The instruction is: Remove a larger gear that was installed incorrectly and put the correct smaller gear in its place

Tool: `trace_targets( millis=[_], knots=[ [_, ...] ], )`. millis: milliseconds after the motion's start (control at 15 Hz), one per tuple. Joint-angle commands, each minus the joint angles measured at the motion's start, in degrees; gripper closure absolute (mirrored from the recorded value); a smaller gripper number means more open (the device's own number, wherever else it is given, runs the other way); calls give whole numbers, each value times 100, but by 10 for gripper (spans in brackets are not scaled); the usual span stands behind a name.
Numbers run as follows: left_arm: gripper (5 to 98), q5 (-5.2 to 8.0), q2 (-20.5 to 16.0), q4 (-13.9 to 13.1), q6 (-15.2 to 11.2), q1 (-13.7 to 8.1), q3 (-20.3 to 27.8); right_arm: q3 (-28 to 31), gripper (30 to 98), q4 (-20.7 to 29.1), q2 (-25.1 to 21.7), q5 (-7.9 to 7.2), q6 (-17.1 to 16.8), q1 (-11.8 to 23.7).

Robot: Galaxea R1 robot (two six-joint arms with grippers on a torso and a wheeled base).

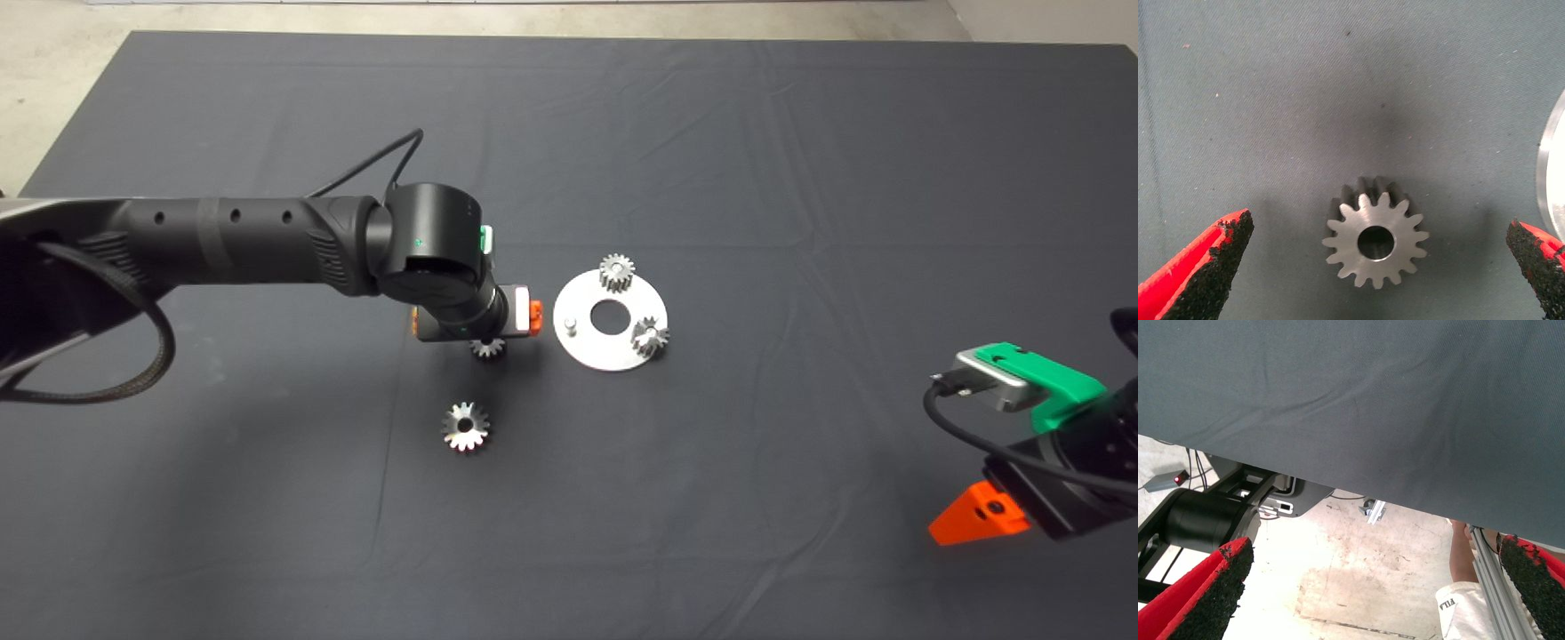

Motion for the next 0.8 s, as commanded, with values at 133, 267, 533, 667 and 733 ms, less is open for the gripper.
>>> trace_targets(
  millis=[133,267,533,667,733],
  knots=[
    [61,176,25,112,-21,12,-12,46,307,224,-43,-598,-30,122],
    [61,176,25,123,-21,122,-21,47,307,224,-43,-598,-30,122],
    [61,176,16,123,-21,129,-30,46,307,224,-43,-598,-30,122],
    [61,176,16,131,-12,131,-56,49,307,224,-43,-598,-30,122],
    [61,176,16,131,-12,131,-56,46,307,224,-43,-598,-30,122]
  ],
)
